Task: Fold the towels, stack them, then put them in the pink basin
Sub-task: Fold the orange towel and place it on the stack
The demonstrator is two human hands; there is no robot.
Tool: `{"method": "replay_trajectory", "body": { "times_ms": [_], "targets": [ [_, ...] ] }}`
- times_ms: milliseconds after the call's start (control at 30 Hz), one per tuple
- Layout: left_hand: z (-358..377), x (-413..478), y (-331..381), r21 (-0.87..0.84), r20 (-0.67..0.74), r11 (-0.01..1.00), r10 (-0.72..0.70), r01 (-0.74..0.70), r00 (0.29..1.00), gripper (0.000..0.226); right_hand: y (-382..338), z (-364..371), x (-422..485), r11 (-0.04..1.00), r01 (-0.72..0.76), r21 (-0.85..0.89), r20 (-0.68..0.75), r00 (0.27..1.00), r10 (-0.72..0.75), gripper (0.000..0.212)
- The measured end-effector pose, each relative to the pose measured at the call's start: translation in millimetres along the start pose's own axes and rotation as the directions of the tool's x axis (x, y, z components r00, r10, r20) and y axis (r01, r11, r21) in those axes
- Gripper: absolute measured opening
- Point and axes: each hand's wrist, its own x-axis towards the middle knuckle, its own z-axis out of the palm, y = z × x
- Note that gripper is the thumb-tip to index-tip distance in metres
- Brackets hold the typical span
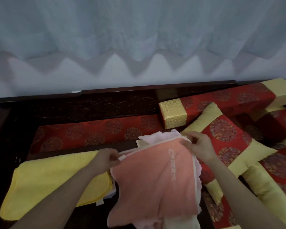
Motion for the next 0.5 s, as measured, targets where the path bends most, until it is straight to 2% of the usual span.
{"method": "replay_trajectory", "body": {
  "times_ms": [67,167,300,433,500],
  "targets": [
    [-20,-12,11,-0.177,-0.145,0.984,-0.047,0.020,0.988,0.009,0,-21,0,0.999,0.000,-0.049,0.031,1.000,0.001,0.037],
    [-51,-29,35,-0.301,-0.291,0.952,-0.036,-0.056,0.956,0.009,-10,-46,-2,0.995,0.046,-0.088,0.098,0.994,-0.038,0.015],
    [-92,-55,77,-0.037,-0.431,0.958,0.243,-0.286,0.869,0.016,-39,-67,-3,0.986,0.138,-0.099,0.064,0.989,-0.132,0.014],
    [-133,-83,111,0.150,-0.503,0.903,0.420,-0.403,0.755,0.007,-82,-89,-8,0.961,0.183,0.207,-0.075,0.982,-0.170,0.009],
    [-151,-100,117,0.202,-0.490,0.882,0.467,-0.425,0.736,0.006,-103,-96,-13,0.929,0.238,0.282,-0.116,0.970,-0.213,0.010]
  ]
}}
